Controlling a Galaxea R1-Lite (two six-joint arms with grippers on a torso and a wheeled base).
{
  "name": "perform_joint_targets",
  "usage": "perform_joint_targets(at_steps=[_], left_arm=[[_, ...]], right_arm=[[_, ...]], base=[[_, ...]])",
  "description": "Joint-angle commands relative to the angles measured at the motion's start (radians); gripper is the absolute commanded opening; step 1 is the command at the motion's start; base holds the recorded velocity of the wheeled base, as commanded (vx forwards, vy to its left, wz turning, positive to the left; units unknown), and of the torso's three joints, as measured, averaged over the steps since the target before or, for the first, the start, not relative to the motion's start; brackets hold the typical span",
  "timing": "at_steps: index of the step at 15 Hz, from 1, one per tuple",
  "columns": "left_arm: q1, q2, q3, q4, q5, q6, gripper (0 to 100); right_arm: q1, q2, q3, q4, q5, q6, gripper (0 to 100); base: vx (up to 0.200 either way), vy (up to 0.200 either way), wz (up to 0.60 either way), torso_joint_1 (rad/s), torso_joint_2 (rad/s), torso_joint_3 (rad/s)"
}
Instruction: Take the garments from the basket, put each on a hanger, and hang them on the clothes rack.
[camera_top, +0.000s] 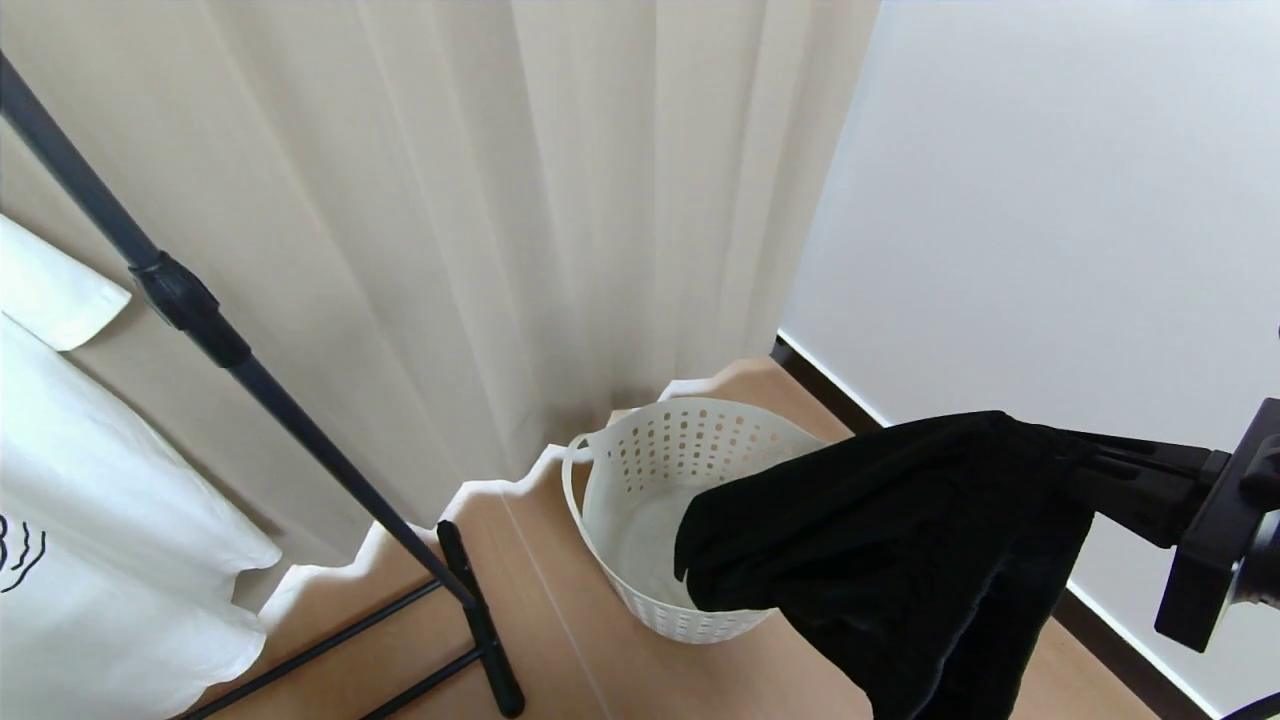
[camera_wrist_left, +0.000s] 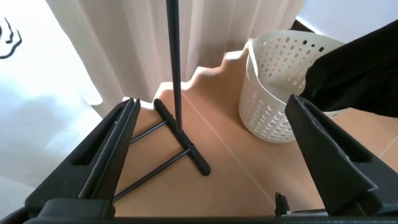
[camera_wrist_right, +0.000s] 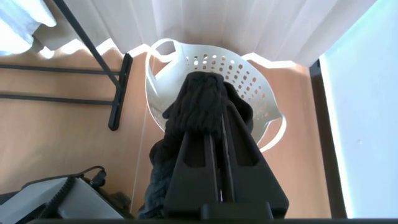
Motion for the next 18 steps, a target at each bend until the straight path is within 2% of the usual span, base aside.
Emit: perform_joint_targets(at_steps=[1, 12, 18], left_arm=[[0.000, 0.000, 0.000, 0.000, 0.000, 0.000, 100], [0.000, 0.000, 0.000, 0.000, 0.000, -0.002, 100], [0.000, 0.000, 0.000, 0.000, 0.000, 0.000, 100]], right_arm=[[-0.007, 0.003, 0.001, -0.001, 0.000, 0.000, 0], [-0.016, -0.002, 0.004, -0.002, 0.000, 0.000, 0], [-0.016, -0.005, 0.015, -0.001, 0.000, -0.003, 0]], base=[[0.000, 0.000, 0.00, 0.036, -0.34, -0.066], [0.000, 0.000, 0.00, 0.125, -0.45, -0.141], [0.000, 0.000, 0.00, 0.195, -0.52, -0.294]])
